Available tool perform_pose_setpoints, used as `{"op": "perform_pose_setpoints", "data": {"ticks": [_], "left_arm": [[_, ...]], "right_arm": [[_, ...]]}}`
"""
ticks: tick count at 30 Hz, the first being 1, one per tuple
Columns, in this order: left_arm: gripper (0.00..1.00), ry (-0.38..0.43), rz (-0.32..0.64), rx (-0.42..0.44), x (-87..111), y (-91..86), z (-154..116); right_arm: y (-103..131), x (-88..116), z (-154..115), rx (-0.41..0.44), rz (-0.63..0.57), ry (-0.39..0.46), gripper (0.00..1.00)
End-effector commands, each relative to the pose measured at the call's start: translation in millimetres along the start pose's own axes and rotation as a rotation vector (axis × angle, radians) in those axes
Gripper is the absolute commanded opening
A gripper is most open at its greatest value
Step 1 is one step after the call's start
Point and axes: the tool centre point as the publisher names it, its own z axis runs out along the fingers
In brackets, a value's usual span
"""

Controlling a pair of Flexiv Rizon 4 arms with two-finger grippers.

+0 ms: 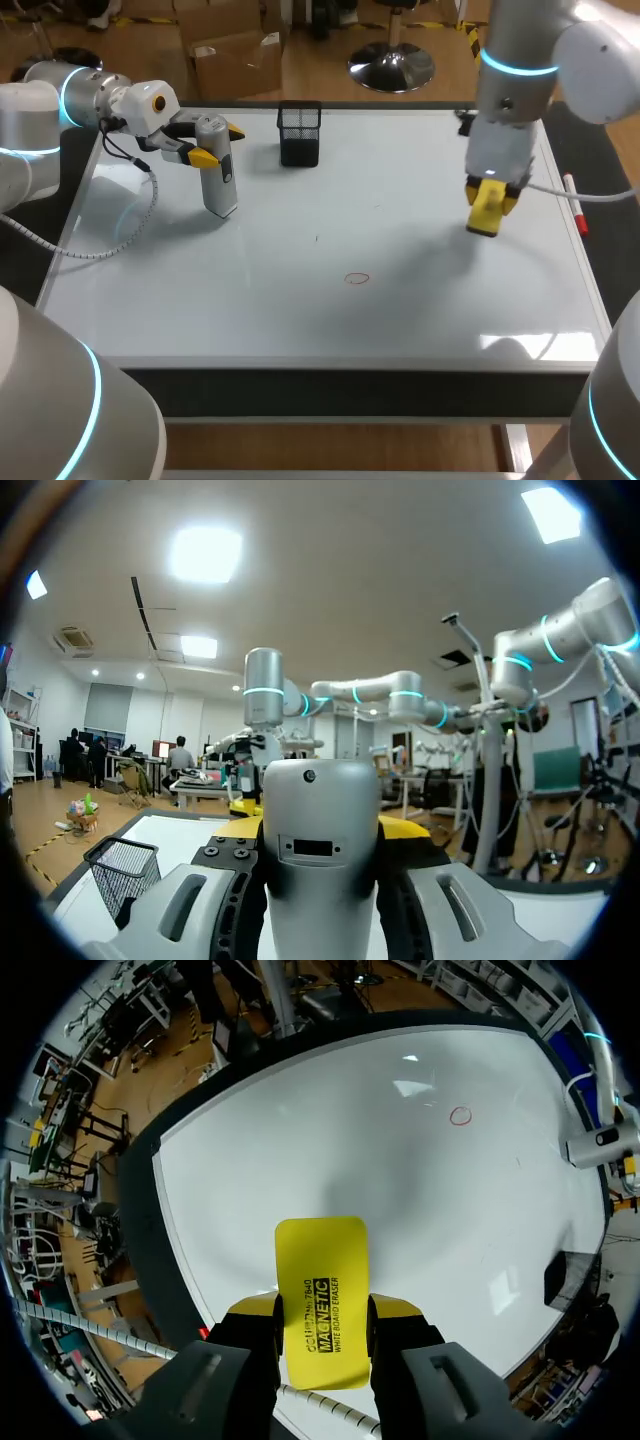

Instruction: Pick up the inspection probe, press it on each red-marked spot on the whiteboard one by one, put down the probe, pick up the eraser, and wipe off all the red marks.

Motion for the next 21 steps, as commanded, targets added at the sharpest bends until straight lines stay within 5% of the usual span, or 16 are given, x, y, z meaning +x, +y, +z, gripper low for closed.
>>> {"op": "perform_pose_setpoints", "data": {"ticks": [1, 8, 21], "left_arm": [[0.0, 0.002, -0.001, -0.002, -0.4, -1.5, 0], [0.0, 0.002, -0.001, -0.002, -0.4, -1.5, 0], [0.0, 0.002, -0.001, -0.002, -0.4, -1.5, 0]], "right_arm": [[33, -16, 2, 0.048, -0.039, 0.035, 0.0], [81, -43, 17, 0.053, -0.163, 0.049, 0.0], [135, -98, 26, 0.058, -0.286, 0.049, 0.0]]}}
